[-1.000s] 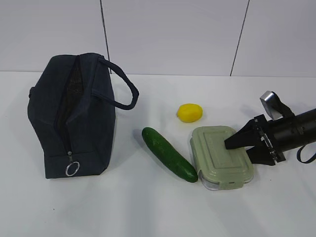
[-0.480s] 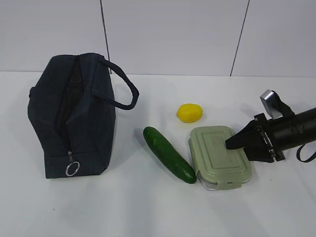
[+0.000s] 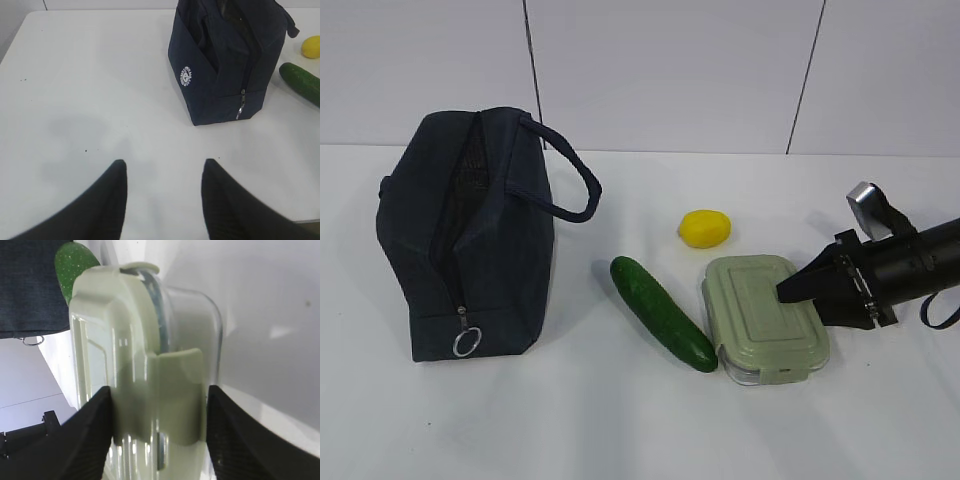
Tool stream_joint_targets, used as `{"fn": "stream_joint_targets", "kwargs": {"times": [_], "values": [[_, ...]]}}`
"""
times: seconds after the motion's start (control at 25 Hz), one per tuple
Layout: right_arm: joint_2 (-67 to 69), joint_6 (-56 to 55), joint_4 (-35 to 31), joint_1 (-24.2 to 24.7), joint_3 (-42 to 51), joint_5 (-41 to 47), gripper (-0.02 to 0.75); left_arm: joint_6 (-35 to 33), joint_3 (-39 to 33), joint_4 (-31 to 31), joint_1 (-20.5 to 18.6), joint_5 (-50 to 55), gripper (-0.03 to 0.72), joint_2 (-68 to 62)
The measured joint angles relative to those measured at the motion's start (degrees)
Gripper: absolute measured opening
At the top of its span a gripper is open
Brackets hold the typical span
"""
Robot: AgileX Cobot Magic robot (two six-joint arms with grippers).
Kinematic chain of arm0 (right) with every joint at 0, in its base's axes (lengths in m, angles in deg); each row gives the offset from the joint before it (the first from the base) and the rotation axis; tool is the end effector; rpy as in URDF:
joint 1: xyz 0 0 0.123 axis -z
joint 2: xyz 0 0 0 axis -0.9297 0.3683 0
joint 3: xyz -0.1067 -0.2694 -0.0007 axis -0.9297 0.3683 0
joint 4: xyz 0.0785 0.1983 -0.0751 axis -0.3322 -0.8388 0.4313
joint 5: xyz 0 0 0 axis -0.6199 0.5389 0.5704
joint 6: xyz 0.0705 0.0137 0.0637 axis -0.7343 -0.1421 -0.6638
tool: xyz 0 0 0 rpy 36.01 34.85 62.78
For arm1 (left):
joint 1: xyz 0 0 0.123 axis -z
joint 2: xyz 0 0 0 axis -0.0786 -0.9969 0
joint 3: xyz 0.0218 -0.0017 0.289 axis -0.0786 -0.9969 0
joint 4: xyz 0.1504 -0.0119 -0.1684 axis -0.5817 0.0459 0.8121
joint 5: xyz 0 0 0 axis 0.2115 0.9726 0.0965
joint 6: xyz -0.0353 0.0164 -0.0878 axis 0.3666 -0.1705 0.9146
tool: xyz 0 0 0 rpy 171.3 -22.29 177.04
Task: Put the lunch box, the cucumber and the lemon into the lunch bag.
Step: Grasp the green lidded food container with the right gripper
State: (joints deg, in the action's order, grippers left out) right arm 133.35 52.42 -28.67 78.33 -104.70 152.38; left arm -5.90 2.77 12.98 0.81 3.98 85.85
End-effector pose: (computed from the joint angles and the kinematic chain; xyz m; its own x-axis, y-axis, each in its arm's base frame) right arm 0.3537 0.0211 0.1160 -0.9857 0.0099 -0.1683 -0.1375 0.5309 0.8362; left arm -0.0305 -0.0023 0.2671 -0.4750 0.0067 -0.8800 0.1219 0.9908 -0.0583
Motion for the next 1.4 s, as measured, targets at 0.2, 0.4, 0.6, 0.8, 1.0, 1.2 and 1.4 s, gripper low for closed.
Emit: {"fn": "stream_joint_targets", "kwargs": {"times": [0.2, 0.4, 0.6, 0.8, 1.0, 1.2, 1.4], "values": [[0.0, 0.0, 0.0, 0.0, 0.0, 0.0, 0.446, 0.0, 0.0, 0.0, 0.0, 0.0, 0.340, 0.0], [0.0, 0.1, 0.0, 0.0, 0.0, 0.0, 0.423, 0.0, 0.0, 0.0, 0.0, 0.0, 0.340, 0.0], [0.0, 0.3, 0.1, 0.0, 0.0, 0.0, 0.397, 0.0, 0.0, 0.0, 0.0, 0.0, 0.340, 0.0], [0.0, 0.4, 0.1, 0.0, 0.0, 0.0, 0.396, 0.0, 0.0, 0.0, 0.0, 0.0, 0.340, 0.0], [0.0, 0.4, 0.2, 0.0, 0.0, 0.0, 0.395, 0.0, 0.0, 0.0, 0.0, 0.0, 0.340, 0.0], [0.0, 0.4, 0.2, 0.0, 0.0, 0.0, 0.395, 0.0, 0.0, 0.0, 0.0, 0.0, 0.340, 0.0], [0.0, 0.4, 0.2, 0.0, 0.0, 0.0, 0.395, 0.0, 0.0, 0.0, 0.0, 0.0, 0.340, 0.0]]}}
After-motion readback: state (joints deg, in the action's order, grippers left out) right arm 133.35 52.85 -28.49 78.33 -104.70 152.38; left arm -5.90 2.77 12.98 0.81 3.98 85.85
